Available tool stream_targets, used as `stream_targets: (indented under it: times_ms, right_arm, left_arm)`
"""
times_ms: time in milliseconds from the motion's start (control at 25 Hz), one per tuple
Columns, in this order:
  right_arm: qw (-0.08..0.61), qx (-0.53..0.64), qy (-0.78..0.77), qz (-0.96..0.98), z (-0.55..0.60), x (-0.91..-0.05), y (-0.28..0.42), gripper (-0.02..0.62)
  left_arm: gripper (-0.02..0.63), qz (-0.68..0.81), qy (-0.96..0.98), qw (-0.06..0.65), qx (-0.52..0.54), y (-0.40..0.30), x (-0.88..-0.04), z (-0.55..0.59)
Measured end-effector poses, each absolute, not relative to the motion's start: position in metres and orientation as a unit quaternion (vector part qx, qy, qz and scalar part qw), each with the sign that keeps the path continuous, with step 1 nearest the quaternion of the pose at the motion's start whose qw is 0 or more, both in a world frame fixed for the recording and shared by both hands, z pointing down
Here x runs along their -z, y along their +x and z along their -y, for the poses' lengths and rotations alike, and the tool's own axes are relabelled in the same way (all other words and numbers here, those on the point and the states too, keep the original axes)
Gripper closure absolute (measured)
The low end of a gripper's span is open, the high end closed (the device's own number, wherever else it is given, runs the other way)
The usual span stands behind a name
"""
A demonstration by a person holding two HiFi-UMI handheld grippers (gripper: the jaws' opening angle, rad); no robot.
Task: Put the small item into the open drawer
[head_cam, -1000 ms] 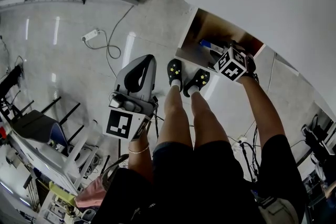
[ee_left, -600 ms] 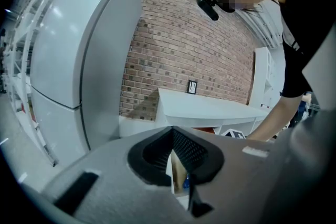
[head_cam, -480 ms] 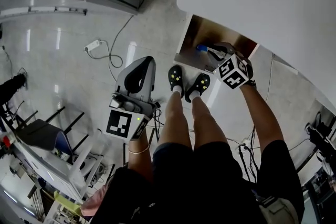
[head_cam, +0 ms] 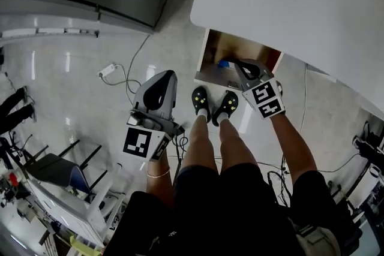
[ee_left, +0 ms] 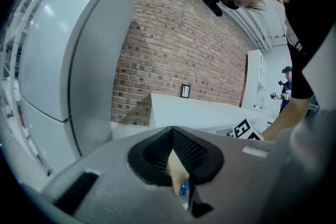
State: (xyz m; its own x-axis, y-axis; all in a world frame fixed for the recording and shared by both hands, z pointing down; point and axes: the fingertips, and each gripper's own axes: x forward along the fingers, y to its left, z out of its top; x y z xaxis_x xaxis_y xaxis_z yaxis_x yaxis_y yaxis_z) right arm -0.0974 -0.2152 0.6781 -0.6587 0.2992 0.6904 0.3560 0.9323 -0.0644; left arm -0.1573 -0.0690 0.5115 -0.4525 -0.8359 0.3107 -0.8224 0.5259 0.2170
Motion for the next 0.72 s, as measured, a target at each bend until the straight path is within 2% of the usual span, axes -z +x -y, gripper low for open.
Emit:
stream_targets:
  times_ms: [720]
  right_arm:
    - [0.26,-0.022,-0.09,0.961,0.22,-0.527,-0.083,0.584]
  left_arm:
    - [0.607,0.824,0.539,0.177,0.006,-0.15,-0.452,0.108]
